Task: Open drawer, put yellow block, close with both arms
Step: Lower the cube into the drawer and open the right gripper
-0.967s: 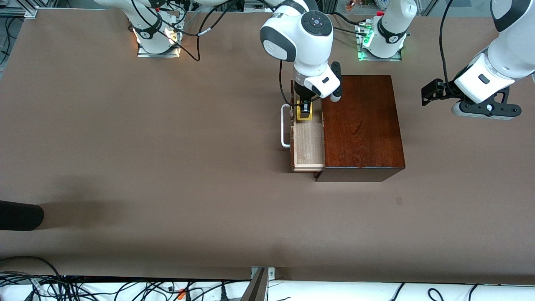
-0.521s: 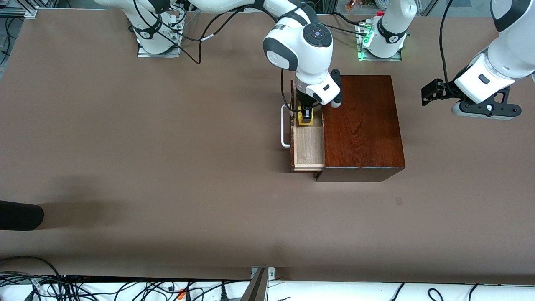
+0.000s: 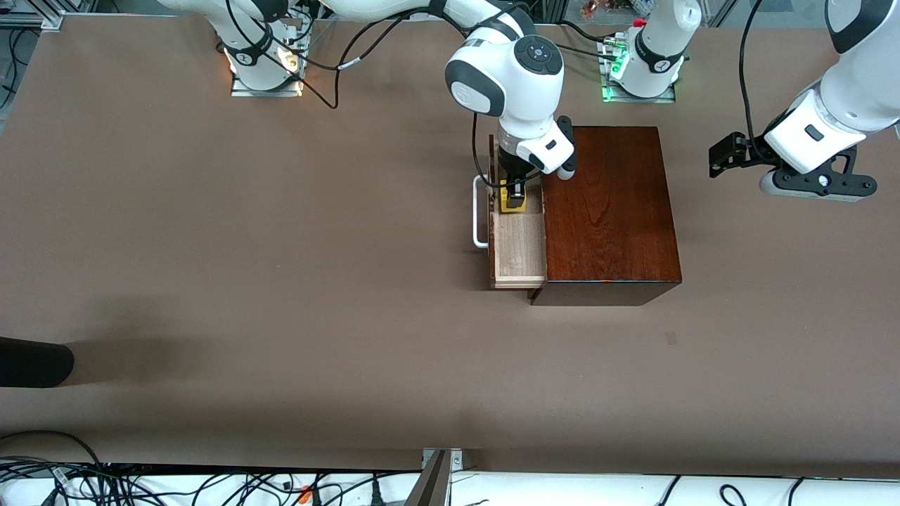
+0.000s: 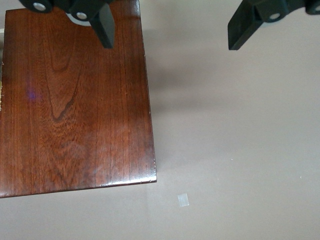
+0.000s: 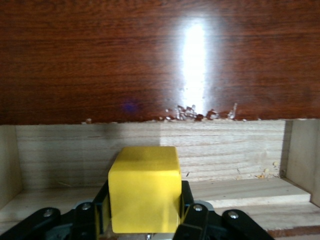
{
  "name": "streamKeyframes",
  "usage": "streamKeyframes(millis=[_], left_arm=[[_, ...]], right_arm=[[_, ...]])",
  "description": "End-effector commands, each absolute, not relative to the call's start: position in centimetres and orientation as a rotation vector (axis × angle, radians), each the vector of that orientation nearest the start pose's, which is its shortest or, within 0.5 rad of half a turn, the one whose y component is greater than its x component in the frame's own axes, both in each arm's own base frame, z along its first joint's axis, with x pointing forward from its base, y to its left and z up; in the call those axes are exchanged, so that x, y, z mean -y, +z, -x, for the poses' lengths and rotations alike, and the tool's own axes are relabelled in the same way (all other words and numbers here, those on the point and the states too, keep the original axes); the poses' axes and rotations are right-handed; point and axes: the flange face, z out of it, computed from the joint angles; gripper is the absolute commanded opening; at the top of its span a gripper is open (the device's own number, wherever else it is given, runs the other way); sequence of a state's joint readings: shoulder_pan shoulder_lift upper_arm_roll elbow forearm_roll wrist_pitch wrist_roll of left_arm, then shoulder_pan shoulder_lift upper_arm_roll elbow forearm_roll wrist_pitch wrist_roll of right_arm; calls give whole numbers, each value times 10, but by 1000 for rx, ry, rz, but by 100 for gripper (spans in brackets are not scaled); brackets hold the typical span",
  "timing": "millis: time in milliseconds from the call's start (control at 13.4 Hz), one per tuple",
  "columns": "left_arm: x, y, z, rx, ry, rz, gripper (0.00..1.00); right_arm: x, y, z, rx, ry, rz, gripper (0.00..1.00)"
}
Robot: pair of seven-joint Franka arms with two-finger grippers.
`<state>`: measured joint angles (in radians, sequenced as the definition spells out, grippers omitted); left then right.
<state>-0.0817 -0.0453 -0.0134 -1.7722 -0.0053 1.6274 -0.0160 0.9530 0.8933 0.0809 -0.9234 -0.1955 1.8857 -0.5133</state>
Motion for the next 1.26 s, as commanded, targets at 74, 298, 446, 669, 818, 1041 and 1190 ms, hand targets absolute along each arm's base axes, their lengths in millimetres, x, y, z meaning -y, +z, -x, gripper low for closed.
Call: streamKeyframes(millis=[74, 298, 446, 669, 818, 1041, 1190], left_arm=[[52, 564, -535, -125, 168, 3149, 100], [51, 564, -535, -120, 176, 3148, 100], [51, 564, -535, -120, 176, 3148, 100], [51, 564, -535, -120, 176, 3150, 100], [51, 564, -535, -120, 176, 3150, 100], [51, 564, -535, -120, 176, 3150, 100], [51, 564, -535, -120, 176, 3150, 100]], right_arm=[[-659, 353, -433, 2337, -165, 2287, 26], [-659, 345, -433, 2340, -151, 2289, 26], [-659, 340, -432, 2342, -139, 2290, 27], [-658, 335, -431, 2343, -127, 2291, 29], [-658, 334, -431, 2338, -125, 2296, 46], [-657, 336, -431, 2333, -121, 2303, 100], [-657, 346, -431, 2308, -136, 2315, 100]])
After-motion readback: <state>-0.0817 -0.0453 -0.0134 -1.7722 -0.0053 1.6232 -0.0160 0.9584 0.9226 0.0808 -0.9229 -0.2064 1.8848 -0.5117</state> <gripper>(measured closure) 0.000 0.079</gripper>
